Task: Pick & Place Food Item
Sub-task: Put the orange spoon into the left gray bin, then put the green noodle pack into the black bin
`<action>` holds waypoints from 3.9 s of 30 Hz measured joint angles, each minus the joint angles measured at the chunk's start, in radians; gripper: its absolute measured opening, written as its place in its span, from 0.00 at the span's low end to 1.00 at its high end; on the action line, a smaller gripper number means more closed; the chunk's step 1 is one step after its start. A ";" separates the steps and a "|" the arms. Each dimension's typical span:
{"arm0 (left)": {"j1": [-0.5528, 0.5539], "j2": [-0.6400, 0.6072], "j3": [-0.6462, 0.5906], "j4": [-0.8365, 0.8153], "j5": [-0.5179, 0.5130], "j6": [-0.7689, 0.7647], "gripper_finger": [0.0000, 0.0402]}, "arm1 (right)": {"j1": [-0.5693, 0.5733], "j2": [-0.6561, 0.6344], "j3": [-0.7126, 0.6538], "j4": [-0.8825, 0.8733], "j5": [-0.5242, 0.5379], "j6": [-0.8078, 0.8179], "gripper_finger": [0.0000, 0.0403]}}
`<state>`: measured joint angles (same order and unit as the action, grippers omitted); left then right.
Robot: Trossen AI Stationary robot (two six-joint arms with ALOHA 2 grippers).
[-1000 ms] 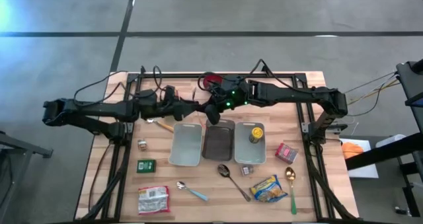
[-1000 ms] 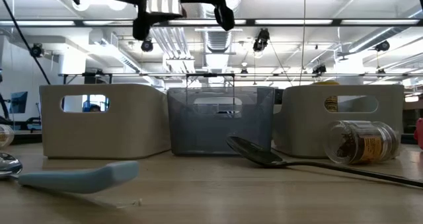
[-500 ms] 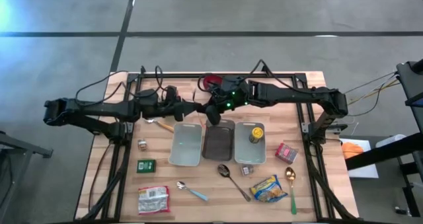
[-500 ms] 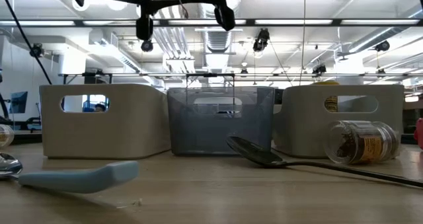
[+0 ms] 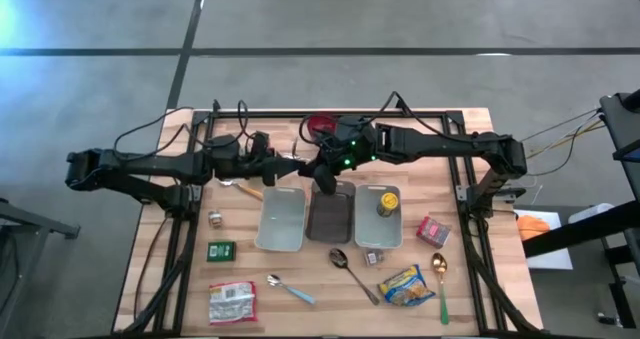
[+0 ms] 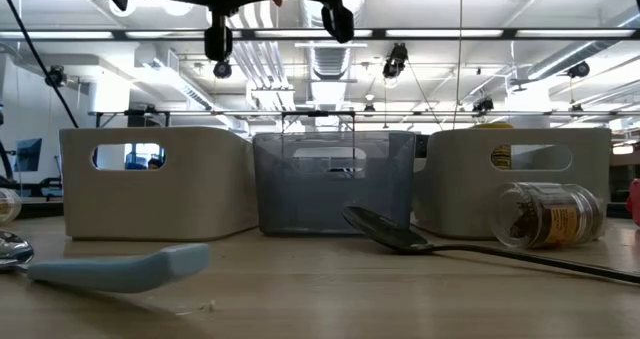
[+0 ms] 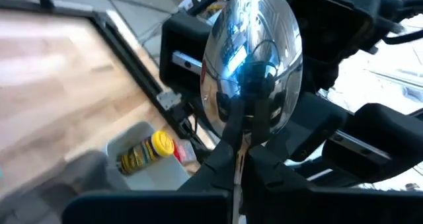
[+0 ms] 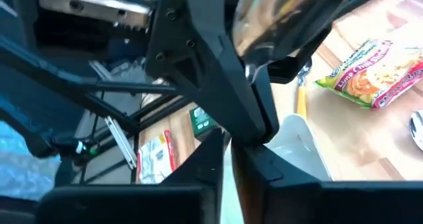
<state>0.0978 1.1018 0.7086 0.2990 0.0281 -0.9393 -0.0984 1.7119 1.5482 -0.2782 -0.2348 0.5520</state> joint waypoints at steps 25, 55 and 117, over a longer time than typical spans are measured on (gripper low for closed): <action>-0.097 -0.057 -0.005 -0.623 0.062 -0.201 0.00 | 0.006 -0.147 0.001 -0.403 0.168 -0.085 0.66; -0.285 0.139 -0.057 -0.594 -0.190 -0.826 0.00 | 0.017 -0.351 -0.027 -0.574 0.395 -0.111 0.66; -0.226 0.388 -0.059 -0.565 -0.087 -0.977 0.30 | 0.036 -0.357 -0.027 -0.661 0.394 -0.330 0.66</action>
<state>-0.1284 1.4895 0.6495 -0.2663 -0.0589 -1.9165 -0.0628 1.3552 1.5215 -0.9394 0.1596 0.2221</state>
